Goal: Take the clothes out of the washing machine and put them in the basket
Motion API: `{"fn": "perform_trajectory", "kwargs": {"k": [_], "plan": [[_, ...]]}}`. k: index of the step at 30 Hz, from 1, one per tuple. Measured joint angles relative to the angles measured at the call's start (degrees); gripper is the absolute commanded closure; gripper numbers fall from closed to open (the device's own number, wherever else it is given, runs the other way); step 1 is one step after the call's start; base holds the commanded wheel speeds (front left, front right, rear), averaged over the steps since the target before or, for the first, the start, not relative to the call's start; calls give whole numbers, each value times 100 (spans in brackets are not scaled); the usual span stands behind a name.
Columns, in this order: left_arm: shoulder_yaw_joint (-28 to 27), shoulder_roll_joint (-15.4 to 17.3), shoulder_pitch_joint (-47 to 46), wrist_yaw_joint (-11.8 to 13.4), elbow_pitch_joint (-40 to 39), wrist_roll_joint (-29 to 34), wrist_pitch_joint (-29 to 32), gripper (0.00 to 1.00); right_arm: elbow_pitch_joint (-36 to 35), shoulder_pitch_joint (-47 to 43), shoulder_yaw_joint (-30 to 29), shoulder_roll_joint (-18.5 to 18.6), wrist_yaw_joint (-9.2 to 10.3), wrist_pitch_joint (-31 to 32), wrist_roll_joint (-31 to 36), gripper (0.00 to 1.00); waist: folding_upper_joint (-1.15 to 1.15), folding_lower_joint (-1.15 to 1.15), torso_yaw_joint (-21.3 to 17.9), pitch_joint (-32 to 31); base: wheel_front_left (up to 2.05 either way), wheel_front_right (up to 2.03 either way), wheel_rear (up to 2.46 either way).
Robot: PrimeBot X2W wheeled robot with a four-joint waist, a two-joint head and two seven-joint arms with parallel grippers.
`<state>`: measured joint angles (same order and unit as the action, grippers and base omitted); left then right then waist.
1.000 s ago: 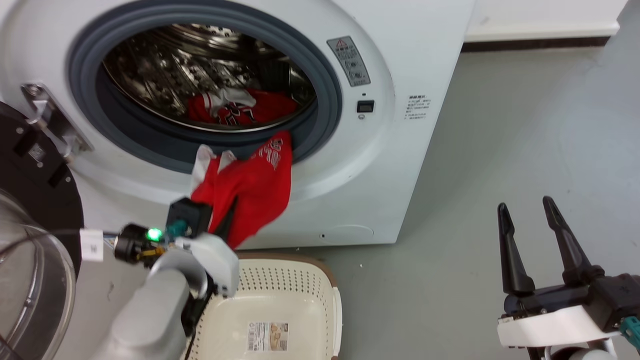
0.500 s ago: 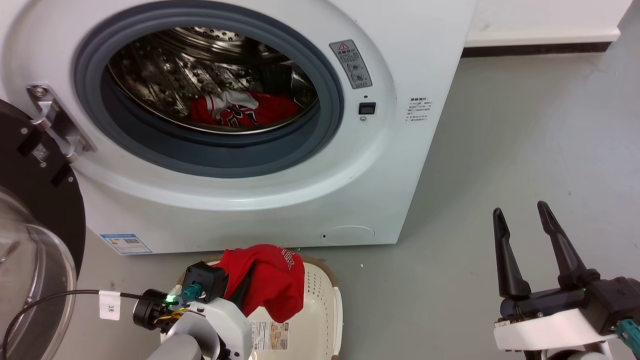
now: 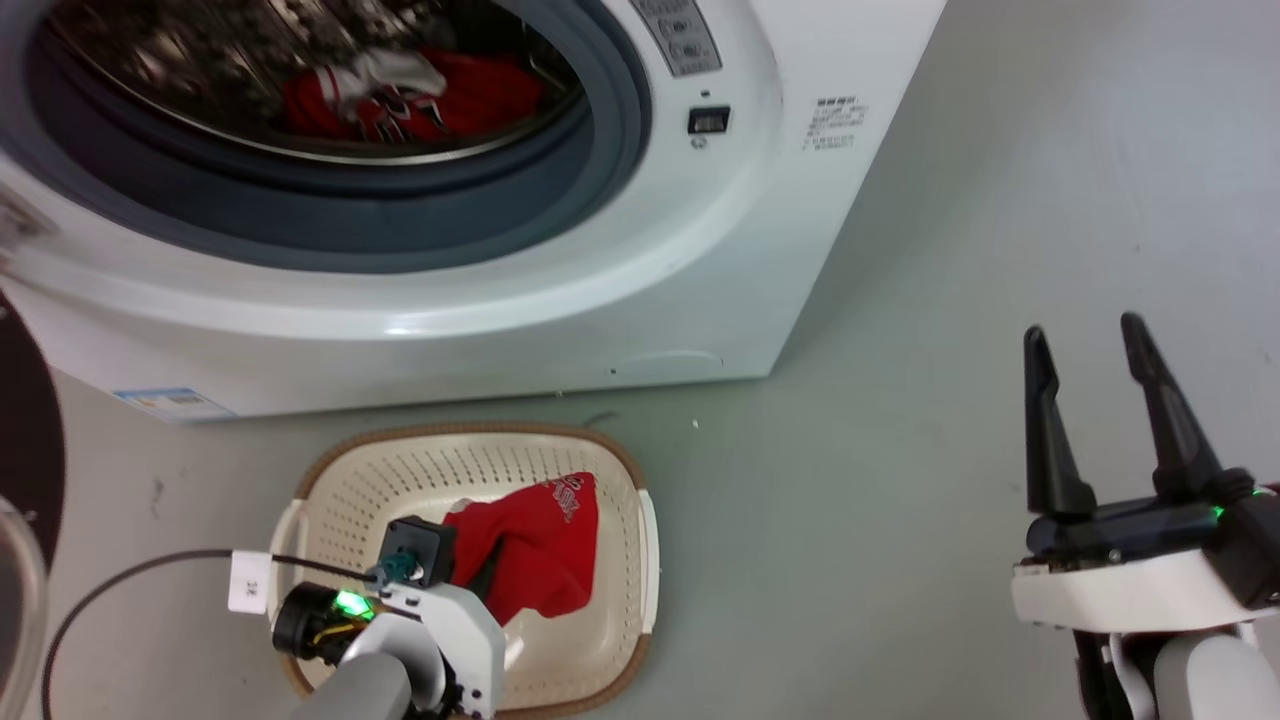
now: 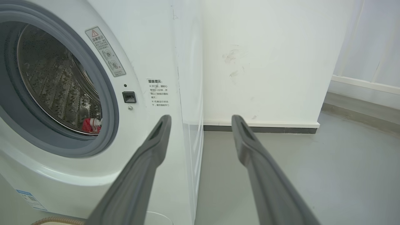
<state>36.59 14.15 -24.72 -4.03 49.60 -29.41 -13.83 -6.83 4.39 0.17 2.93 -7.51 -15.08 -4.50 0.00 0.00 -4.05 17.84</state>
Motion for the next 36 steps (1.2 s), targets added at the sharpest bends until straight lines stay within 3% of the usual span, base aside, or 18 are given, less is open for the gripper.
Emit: {"fn": "perform_trajectory", "kwargs": {"k": [15,28,29,31,32,36], "plan": [[533,-48,-1560,-162,2038,595,112,100,-223,745,-197,1,0,0,-101,0,0,1,-274,1587,0,0,0],[1013,58,-2408,-145,2373,1005,744,100,-422,1218,-365,0,0,0,-158,0,0,1,-345,2706,0,0,0],[1006,57,-2433,-145,2381,996,776,92,-421,1220,-370,0,0,0,-158,0,0,1,-344,2763,0,0,0],[1001,40,-2456,-145,2393,957,826,49,-420,1232,-383,0,0,0,-157,0,0,1,-343,2845,0,0,0],[1004,23,-2460,-145,2395,945,850,0,-414,1245,-386,0,0,0,-157,0,0,1,-340,2868,0,0,0],[1024,-38,-2449,-154,2404,901,862,0,-377,1301,-382,0,0,0,-158,0,0,1,-328,2814,0,0,0]]}}
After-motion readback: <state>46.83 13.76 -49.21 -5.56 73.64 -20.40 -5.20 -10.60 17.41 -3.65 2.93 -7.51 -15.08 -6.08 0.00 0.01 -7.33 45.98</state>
